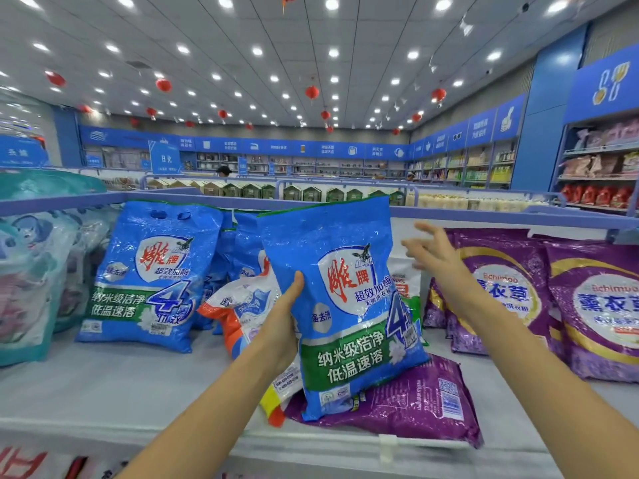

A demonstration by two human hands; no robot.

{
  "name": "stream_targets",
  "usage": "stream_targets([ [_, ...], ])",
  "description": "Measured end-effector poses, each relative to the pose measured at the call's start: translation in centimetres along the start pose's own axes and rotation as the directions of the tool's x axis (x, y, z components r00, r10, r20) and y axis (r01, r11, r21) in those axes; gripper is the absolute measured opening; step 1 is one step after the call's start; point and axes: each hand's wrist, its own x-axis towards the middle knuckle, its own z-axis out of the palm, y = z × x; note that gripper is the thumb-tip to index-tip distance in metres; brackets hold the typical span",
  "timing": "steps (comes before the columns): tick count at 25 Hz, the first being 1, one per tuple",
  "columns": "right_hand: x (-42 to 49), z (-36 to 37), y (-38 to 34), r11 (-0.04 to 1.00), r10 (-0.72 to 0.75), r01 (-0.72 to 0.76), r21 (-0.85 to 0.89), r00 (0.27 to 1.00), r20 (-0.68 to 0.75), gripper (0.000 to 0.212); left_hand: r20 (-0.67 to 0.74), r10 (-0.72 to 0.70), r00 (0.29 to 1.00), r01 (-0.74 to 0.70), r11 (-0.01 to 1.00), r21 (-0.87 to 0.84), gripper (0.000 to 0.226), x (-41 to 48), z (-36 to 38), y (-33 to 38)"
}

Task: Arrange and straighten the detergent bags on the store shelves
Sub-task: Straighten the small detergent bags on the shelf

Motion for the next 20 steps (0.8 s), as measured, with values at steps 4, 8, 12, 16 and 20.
stream_targets([
  [4, -2.3, 2.0, 4.9, 0.931, 0.294, -0.348, 0.108, 0.892, 0.344, 0.077, -0.043, -0.007, 0.999, 0.002, 0.995, -0.101, 0.031, 0.7, 0.1, -0.4],
  [8, -2.0, 2.1, 5.6, 0.844, 0.331, -0.437, 0.311, 0.880, 0.340, 0.050, -0.055, -0.022, 0.998, 0.012, 0.986, -0.168, 0.041, 1.5, 0.6, -0.1],
  [12, -1.9, 2.6, 4.9, 0.837, 0.273, -0.340, 0.430, 0.939, 0.210, 0.025, -0.060, 0.020, 0.998, -0.028, 0.990, -0.135, 0.037, 2.1, 1.3, 1.9],
  [16, -1.5, 4.5, 2.0, 0.852, 0.241, -0.268, 0.451, 0.963, 0.117, 0.032, -0.122, 0.118, 0.985, -0.125, 0.991, -0.051, 0.039, 1.5, 0.8, 5.3],
  [20, -1.4, 8.8, -0.7, 0.844, 0.198, -0.229, 0.485, 0.973, 0.116, 0.027, -0.190, 0.129, 0.973, -0.101, 0.984, 0.148, 0.039, -1.3, -2.9, 6.6],
])
